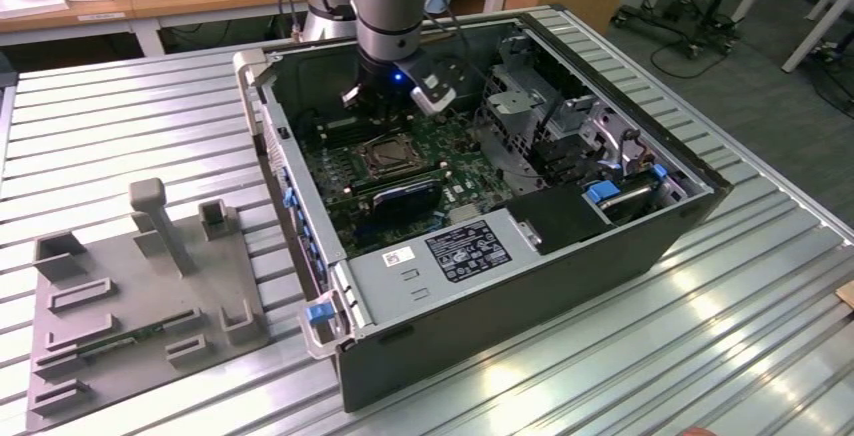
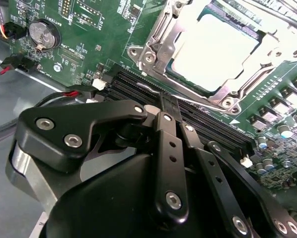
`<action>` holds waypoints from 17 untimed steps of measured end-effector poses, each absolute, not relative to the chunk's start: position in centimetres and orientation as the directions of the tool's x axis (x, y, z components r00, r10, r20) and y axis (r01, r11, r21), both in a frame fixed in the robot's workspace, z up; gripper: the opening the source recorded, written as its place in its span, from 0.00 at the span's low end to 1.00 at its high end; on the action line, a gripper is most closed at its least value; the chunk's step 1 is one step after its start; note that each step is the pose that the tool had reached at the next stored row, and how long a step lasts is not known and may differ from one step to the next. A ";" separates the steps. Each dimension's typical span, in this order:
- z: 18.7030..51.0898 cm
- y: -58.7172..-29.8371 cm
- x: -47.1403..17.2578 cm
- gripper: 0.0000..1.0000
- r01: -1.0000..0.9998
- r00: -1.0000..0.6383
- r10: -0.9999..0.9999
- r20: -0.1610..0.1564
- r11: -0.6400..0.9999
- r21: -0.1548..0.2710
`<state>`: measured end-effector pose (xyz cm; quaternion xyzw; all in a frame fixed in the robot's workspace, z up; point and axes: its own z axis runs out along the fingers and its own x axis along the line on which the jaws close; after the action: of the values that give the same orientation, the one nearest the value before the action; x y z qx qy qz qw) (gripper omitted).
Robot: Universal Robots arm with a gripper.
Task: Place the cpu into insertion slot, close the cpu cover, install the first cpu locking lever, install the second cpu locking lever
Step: 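Install the first cpu locking lever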
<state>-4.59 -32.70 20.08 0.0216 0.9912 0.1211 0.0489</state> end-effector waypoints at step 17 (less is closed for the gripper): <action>20.0 -32.4 -4.3 0.11 0.031 -0.994 0.055 -0.092 0.970 0.242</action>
<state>-4.25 -32.36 20.03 0.0216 0.9912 0.1211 0.0489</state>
